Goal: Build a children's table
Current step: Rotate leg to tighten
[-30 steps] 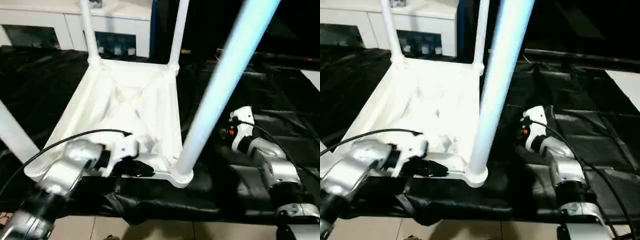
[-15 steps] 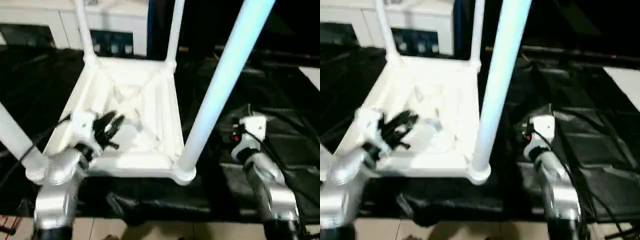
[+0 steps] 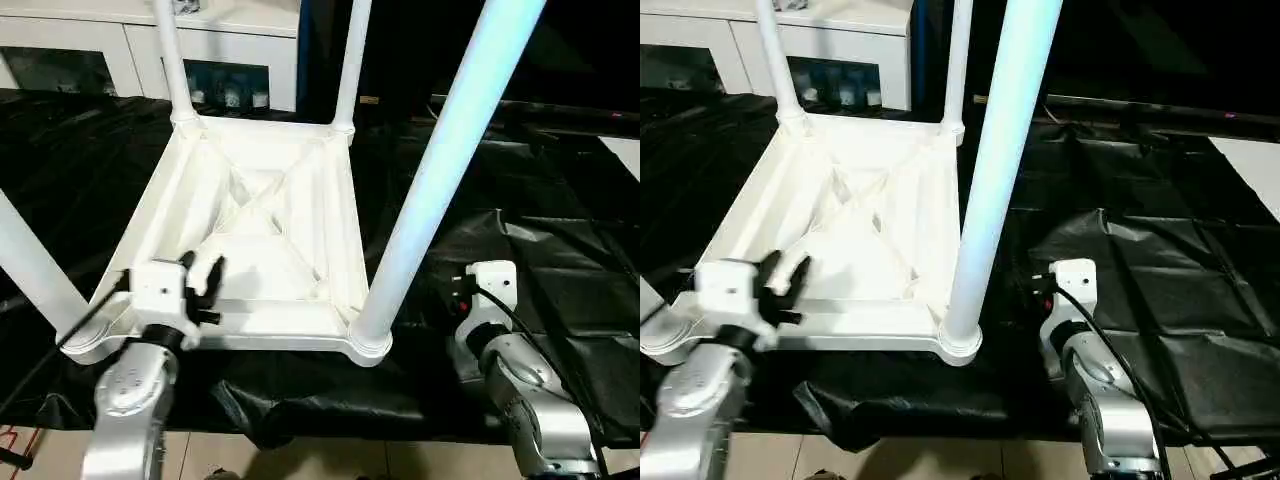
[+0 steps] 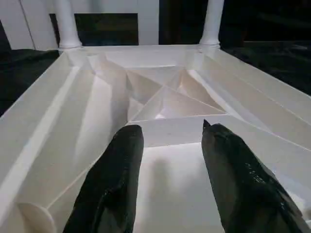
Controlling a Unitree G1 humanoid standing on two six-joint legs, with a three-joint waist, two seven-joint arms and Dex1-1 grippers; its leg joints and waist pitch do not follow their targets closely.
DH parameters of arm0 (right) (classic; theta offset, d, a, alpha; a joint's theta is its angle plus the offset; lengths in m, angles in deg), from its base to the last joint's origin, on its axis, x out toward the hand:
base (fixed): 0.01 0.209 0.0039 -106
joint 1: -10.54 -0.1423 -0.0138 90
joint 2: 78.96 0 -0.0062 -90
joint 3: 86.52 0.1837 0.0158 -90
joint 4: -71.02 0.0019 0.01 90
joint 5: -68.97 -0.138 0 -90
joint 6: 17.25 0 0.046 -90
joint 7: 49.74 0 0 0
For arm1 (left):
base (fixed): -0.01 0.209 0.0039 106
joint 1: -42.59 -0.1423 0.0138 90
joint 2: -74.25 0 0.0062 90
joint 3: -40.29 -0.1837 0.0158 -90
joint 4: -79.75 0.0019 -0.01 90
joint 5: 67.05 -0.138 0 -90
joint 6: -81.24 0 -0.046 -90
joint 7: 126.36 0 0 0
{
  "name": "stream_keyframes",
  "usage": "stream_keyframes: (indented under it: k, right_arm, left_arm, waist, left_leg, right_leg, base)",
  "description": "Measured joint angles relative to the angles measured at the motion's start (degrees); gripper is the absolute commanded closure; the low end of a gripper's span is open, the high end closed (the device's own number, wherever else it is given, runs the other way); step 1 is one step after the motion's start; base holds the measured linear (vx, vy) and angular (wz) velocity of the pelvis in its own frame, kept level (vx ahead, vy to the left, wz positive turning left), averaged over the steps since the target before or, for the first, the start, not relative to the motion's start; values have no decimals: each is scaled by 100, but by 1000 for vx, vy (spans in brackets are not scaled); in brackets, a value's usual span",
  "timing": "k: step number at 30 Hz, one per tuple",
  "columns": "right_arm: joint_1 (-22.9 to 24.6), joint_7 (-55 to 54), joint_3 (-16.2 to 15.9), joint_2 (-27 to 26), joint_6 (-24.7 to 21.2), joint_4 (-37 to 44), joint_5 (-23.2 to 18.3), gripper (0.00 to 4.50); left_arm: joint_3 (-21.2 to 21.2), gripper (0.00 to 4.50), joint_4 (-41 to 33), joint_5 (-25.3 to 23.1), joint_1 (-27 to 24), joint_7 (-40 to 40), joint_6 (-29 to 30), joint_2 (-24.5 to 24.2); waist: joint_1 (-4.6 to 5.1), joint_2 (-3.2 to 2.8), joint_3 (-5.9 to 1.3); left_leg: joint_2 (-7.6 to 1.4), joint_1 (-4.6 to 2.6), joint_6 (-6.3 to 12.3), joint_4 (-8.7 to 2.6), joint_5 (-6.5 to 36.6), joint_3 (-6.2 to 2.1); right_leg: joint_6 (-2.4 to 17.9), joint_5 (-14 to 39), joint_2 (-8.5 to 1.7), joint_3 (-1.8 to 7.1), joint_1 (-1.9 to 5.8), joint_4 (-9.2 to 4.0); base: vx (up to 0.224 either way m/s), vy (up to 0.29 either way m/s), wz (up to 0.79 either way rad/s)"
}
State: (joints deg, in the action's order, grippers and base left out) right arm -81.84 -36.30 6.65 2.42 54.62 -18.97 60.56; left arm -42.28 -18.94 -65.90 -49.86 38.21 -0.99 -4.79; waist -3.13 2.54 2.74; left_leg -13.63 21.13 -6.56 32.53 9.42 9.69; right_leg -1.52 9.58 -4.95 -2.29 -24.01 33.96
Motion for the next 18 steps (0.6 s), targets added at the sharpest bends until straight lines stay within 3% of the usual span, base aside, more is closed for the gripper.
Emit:
stream_keyframes:
  k: [7, 8, 10, 12, 14, 16, 17, 18]
  right_arm:
    - [28, 24, -53, -1, -36, 0, 2, 0]
    - [29, 24, -58, 1, -37, 0, 2, 0]
    - [26, 25, -64, 10, -37, 1, 3, 0]
    - [27, 26, -71, 13, -37, 1, 2, 0]
    - [46, 31, -74, 22, -36, 1, 3, 0]
    - [89, 74, -102, 73, -12, 0, 7, 0]
    - [100, 90, -107, 94, 8, 1, 8, 0]
    - [108, 102, -107, 120, 33, 1, 8, 0]
  left_arm:
    - [-75, 230, -1, -96, -14, 80, 36, -96]
    - [-71, 230, -4, -95, -21, 86, 34, -97]
    - [-75, 230, -11, -95, -22, 120, 14, -98]
    - [-72, 230, -12, -95, -19, 148, 4, -105]
    - [-75, 230, -11, -88, -22, 162, -26, -108]
    - [-84, 230, -36, -86, -123, 162, -94, -163]
    - [-84, 230, -53, -85, -203, 157, -115, -177]
    - [-69, 230, -73, -68, -243, 128, -152, -201]
  waist:
    - [12, -1, -2]
    - [12, -4, -9]
    - [9, -37, -84]
    - [10, -44, -134]
    - [15, -43, -135]
    - [78, -75, -91]
    - [141, -146, -39]
    - [190, -267, 32]
  left_leg:
    - [0, 8, 0, 3, -1, 0]
    - [-1, 48, 2, 15, -3, -1]
    - [-32, 197, 65, 115, -58, -8]
    - [-30, 406, 146, 195, -96, -8]
    - [-30, 498, 210, 223, -123, -4]
    - [-33, 408, 128, 232, -65, -3]
    - [-50, 320, 125, 237, -46, -40]
    - [-141, 225, 124, 190, -42, -84]
  right_leg:
    - [-1, -5, 1, 2, -2, 3]
    - [10, -37, 5, 4, -12, 4]
    - [36, -108, 58, 1, -151, 22]
    - [32, -201, 57, -12, -324, 19]
    - [54, -286, 51, -14, -385, -38]
    - [-11, -254, 19, -83, -289, -137]
    - [-43, -231, -12, -214, -183, -249]
    - [-35, -80, -38, -475, 13, -381]
  base:
    - [0, 0, 0]
    - [0, 0, 0]
    - [0, 0, 0]
    - [0, 0, 0]
    - [-95, 25, -1]
    - [-146, 47, -7]
    - [-164, 54, -11]
    - [-137, 79, -17]
